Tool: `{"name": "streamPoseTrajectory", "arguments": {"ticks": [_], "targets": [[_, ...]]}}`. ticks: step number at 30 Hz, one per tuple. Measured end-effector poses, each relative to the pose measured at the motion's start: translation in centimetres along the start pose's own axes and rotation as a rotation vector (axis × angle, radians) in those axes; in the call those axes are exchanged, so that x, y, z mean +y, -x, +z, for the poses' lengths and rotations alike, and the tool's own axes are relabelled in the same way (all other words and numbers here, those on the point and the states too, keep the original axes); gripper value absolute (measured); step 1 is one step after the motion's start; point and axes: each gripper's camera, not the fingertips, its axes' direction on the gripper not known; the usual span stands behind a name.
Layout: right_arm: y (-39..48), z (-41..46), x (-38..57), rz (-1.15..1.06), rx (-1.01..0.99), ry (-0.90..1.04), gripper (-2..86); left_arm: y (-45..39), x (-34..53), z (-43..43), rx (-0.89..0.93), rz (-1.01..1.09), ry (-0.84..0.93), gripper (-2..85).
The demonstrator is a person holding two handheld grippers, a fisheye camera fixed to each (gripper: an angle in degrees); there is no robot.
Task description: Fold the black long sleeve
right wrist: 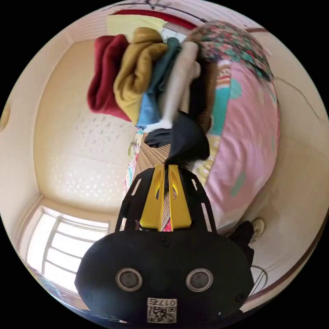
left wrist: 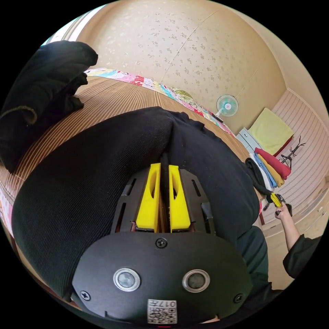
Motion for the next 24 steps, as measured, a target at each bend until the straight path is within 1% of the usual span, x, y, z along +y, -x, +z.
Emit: {"name": "streamPoseTrajectory", "arguments": {"ticks": [1,2,4,5,6,7,8,10,11,12,13,14,15,16,19,21,23,24], "targets": [[6.1,0.7,0.2,-0.138,0.034,-0.031,2.7,-0.1,0.0,-0.1,-0.003,0.002,-0.001,5.1],[9.2,1.3,0.4,-0.203,0.028,-0.044,2.6,-0.1,0.0,-0.2,-0.006,0.003,-0.001,5.1],[20.1,4.5,2.3,-0.389,-0.123,-0.057,2.3,-0.1,-0.1,-0.4,-0.003,0.001,0.000,5.1],[22.6,5.5,3.1,-0.429,-0.176,-0.052,2.3,-0.1,-0.2,-0.6,-0.001,0.000,0.000,5.1],[27.4,7.7,5.0,-0.508,-0.278,-0.028,2.3,0.0,-0.2,-0.7,-0.001,0.000,0.000,5.1],[31.7,10.5,7.6,-0.575,-0.370,0.028,2.3,0.0,-0.3,-0.8,-0.001,0.000,0.000,5.1],[33.5,12.1,9.0,-0.599,-0.412,0.068,2.3,0.0,-0.3,-0.9,-0.002,0.000,0.000,5.1],[38.4,18.9,16.0,-0.656,-0.550,0.264,2.3,0.0,-0.5,-1.1,-0.001,0.000,0.000,5.1],[39.1,20.7,18.1,-0.667,-0.569,0.321,2.3,0.1,-0.6,-1.2,0.001,-0.001,0.000,5.1],[39.8,24.6,22.8,-0.688,-0.570,0.445,2.4,0.2,-0.7,-1.4,0.003,-0.002,0.000,5.1],[39.5,28.3,27.7,-0.708,-0.520,0.570,2.4,0.3,-0.7,-1.4,0.004,-0.003,0.000,5.1],[39.1,30.1,30.2,-0.721,-0.479,0.630,2.4,0.4,-0.8,-1.5,0.004,-0.003,0.001,5.1],[37.7,33.0,34.6,-0.736,-0.379,0.739,2.5,0.5,-0.9,-1.7,0.005,-0.004,0.001,5.1],[36.0,34.7,37.9,-0.723,-0.296,0.807,2.5,0.6,-1.0,-1.7,0.005,-0.005,0.001,5.1],[33.2,34.0,41.6,-0.733,-0.274,0.795,2.6,1.0,-1.3,-2.0,0.011,-0.006,-0.001,5.1],[33.0,32.4,41.6,-0.758,-0.284,0.756,2.8,1.3,-1.6,-2.2,0.009,-0.004,-0.002,5.0],[33.2,30.8,41.0,-0.811,-0.217,0.708,3.0,1.4,-1.9,-2.3,0.003,-0.001,-0.001,5.0],[33.4,29.8,40.4,-0.847,-0.142,0.670,3.2,1.6,-2.1,-2.4,0.000,0.000,0.000,5.0]]}}
